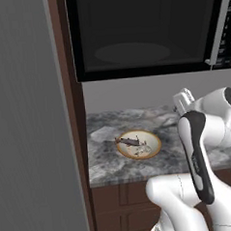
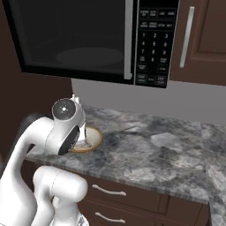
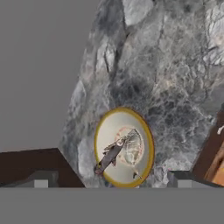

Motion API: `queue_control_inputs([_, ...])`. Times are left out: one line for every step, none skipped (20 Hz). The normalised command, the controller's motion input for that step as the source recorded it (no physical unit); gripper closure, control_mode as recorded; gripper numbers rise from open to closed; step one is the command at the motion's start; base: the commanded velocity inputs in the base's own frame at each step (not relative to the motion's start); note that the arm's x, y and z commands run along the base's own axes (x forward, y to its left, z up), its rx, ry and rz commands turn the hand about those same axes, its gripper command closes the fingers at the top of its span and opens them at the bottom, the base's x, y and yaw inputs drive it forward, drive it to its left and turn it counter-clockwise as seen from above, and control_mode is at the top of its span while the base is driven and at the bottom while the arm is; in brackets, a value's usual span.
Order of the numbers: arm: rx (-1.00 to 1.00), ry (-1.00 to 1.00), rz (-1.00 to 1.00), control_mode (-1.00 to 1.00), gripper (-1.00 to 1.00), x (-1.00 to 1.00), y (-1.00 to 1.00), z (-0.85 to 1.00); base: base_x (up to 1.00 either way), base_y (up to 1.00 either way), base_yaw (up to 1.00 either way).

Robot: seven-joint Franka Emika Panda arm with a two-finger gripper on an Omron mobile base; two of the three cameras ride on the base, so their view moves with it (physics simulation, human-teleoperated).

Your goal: Place the bowl with the garlic and lemon wedge on the second highest shelf of the fridge. Place the bowl with the fishs on the top shelf of the fridge.

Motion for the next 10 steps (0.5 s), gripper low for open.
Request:
queue_control_inputs([0.00, 0.33, 0.57, -1.00, -1.00, 0.44, -0.09, -0.92, 0.00, 0.00, 0.00])
queue_control_inputs([0.00, 0.44, 0.53, -1.00, -1.00, 0.66, -0.14, -0.90, 0.00, 0.00, 0.00])
queue_control_inputs([0.00, 0.54, 0.45, -1.00, -1.00, 0.94, 0.00, -0.88, 0.00, 0.00, 0.00])
queue_control_inputs([0.00, 0.55, 0.36, -1.00, -1.00, 1.00, 0.00, -0.77, 0.00, 0.00, 0.00])
queue_control_inputs([0.00, 0.59, 0.29, -1.00, -1.00, 1.00, 0.00, -0.69, 0.00, 0.00, 0.00])
queue_control_inputs([0.00, 0.59, 0.23, -1.00, -1.00, 1.00, 0.00, -0.56, 0.00, 0.00, 0.00])
queue_control_inputs([0.00, 0.52, 0.15, -1.00, -1.00, 1.00, 0.00, -0.40, 0.00, 0.00, 0.00])
queue_control_inputs([0.00, 0.33, 0.10, -1.00, -1.00, 0.69, 0.00, 0.00, 0.00, 0.00, 0.00])
queue_control_inputs([0.00, 0.12, 0.11, -1.00, -1.00, 0.17, 0.00, 0.00, 0.00, 0.00, 0.00])
queue_control_inputs([0.00, 0.07, 0.01, -1.00, -1.00, 0.00, 0.00, 0.00, 0.00, 0.00, 0.00])
